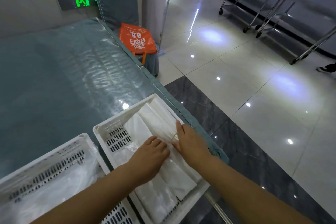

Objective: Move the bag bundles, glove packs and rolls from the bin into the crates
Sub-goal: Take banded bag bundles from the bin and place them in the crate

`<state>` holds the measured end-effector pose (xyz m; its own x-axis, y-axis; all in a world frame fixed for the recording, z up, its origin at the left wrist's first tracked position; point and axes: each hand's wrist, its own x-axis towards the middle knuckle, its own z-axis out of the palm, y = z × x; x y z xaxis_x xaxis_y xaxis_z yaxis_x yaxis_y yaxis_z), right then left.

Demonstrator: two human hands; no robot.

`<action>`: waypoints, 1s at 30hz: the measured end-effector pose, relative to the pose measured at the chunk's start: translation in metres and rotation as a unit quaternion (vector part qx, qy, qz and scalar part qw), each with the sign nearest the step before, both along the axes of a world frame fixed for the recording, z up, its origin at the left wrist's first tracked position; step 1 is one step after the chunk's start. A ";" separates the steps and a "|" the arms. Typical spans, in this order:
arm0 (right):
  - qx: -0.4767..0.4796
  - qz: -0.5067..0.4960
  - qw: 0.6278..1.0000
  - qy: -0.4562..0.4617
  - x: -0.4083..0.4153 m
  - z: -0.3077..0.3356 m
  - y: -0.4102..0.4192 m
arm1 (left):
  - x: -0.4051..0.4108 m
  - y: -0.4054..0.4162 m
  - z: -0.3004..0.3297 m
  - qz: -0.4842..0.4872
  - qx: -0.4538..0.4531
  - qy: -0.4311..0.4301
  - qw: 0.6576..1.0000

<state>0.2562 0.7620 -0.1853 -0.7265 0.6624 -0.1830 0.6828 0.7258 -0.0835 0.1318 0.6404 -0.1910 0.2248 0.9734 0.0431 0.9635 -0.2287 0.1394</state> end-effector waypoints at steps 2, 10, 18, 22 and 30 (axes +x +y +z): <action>0.053 0.022 0.998 0.008 0.006 -0.001 -0.001 | 0.000 -0.001 -0.001 0.004 0.003 0.000 1.000; 0.084 0.072 0.994 -0.014 0.008 -0.003 -0.004 | 0.003 0.001 0.000 0.020 -0.006 0.005 1.000; 0.059 0.141 0.987 -0.042 0.005 0.009 0.009 | 0.003 0.010 0.008 0.024 -0.016 -0.003 1.000; -0.035 0.056 0.995 0.076 0.017 0.029 0.033 | 0.001 0.017 0.018 0.033 -0.039 0.028 0.998; -0.086 -0.113 0.953 0.267 0.052 0.033 0.066 | 0.006 0.066 0.029 0.037 0.010 0.037 0.999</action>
